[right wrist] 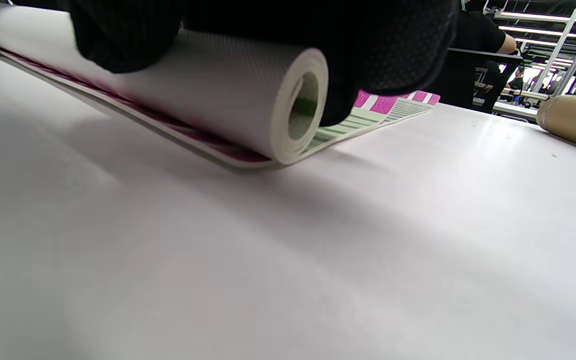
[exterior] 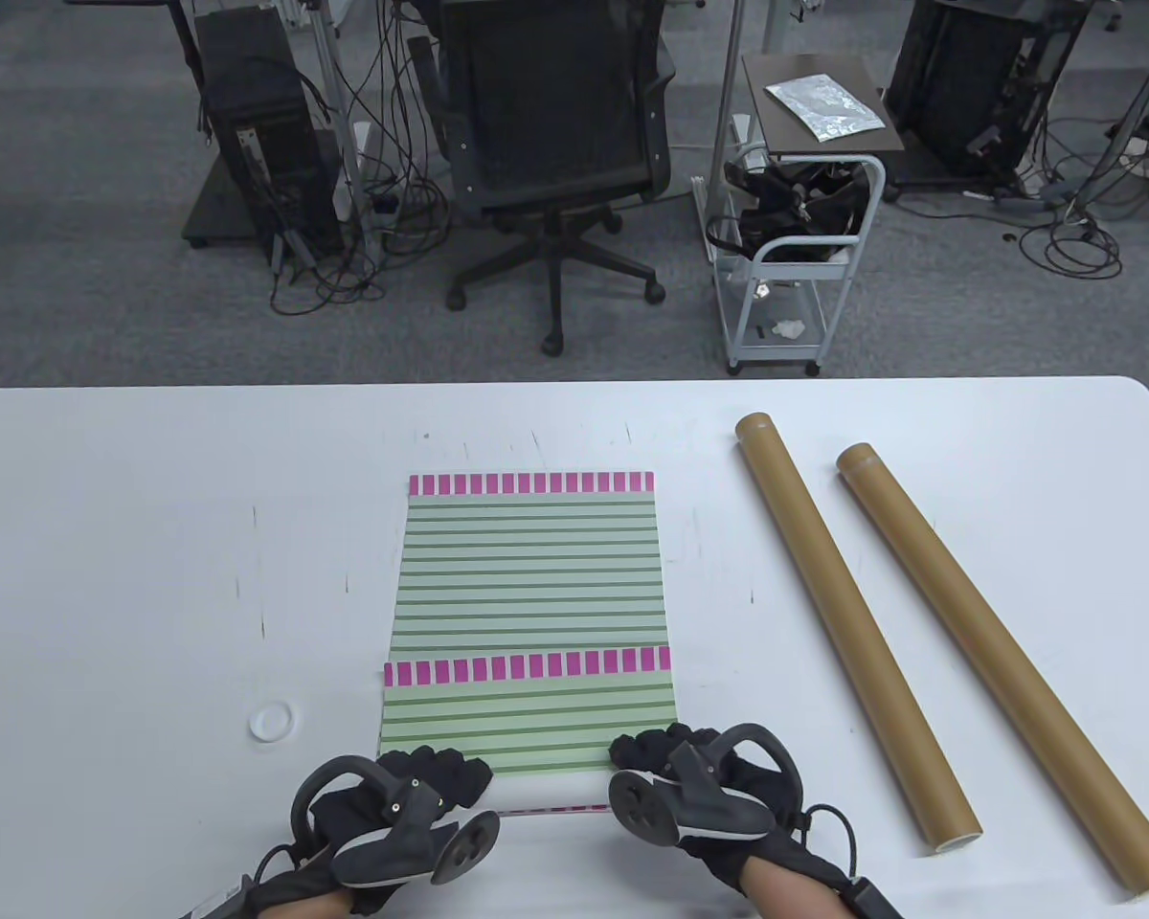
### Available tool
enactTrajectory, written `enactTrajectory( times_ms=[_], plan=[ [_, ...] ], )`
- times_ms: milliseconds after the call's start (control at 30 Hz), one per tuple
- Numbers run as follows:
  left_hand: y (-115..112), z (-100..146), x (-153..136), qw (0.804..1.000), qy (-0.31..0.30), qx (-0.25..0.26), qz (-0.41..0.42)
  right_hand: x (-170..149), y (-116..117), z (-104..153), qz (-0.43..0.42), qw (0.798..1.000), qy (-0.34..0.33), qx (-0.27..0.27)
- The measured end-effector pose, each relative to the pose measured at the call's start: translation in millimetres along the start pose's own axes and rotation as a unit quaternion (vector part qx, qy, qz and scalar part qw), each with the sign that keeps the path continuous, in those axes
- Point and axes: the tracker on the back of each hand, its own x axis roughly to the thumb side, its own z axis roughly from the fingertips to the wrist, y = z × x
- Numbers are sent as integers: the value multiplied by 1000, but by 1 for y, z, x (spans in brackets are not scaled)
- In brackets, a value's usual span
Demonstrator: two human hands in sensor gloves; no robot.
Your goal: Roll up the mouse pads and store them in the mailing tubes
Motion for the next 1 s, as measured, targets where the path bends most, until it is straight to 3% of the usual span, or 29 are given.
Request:
enactTrajectory(
  times_ms=[133,300,633,1000],
  plan=[
    [4,6,-5,999,-15,8,29,1,-2,7,-8,1000,-10,-12],
    [3,9,-6,998,-33,-22,46,6,0,7,-26,999,-35,23],
    [-1,4,-12,996,-15,-33,78,3,-2,8,-31,999,-25,-17],
    [-2,5,-13,999,18,2,38,5,0,4,-17,1000,-7,-7]
  ],
)
